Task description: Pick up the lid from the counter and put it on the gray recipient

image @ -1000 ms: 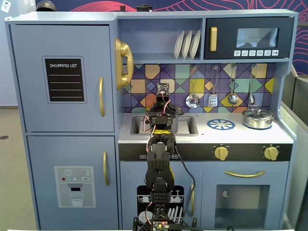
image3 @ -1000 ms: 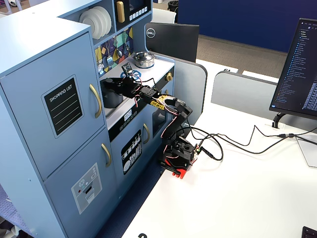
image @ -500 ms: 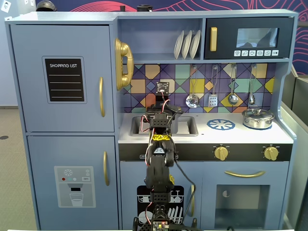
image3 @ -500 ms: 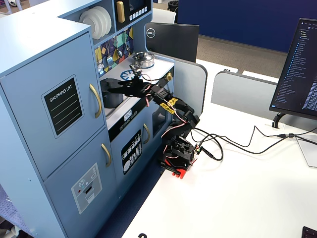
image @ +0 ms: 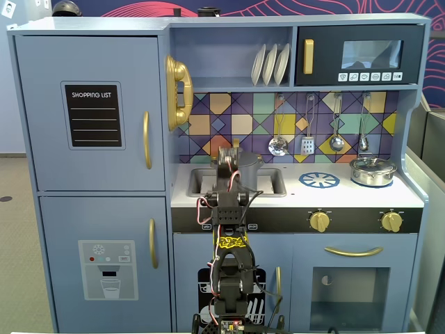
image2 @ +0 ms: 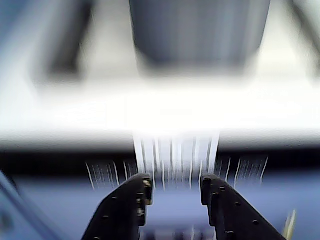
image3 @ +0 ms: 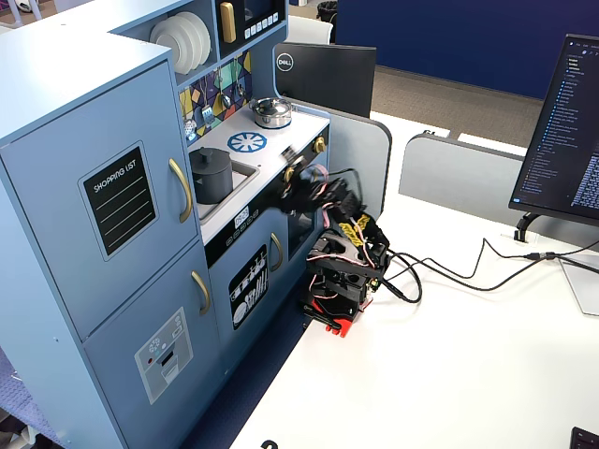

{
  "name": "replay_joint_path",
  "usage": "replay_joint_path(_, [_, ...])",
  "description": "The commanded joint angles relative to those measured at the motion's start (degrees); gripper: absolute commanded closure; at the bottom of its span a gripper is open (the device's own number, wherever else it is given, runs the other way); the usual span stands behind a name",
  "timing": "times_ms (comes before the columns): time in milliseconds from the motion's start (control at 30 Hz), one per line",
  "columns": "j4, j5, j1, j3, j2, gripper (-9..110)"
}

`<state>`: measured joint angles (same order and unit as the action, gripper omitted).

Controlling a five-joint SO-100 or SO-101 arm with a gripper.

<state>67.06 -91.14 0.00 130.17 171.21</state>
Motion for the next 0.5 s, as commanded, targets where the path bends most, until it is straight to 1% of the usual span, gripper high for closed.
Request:
replay_joint_path(0, [-1.9, -0.7, 3.5, 10.1, 1.6, 101])
replay_joint_path(133, [-8.0, 5.2, 2.4, 23.7, 4.2, 101])
replay_joint_path(200, [-7.7, 7.6, 1.1, 29.2, 7.3, 101])
replay_joint_path(267, [-4.9, 9.5, -0.1, 33.7, 10.9, 101])
replay_joint_path(333, [-0.2, 6.1, -0.6, 36.1, 10.8, 101])
replay_joint_path(367, [2.2, 6.2, -0.7, 36.8, 10.8, 101])
replay_joint_path(467, [7.0, 9.0, -0.5, 39.6, 10.8, 101])
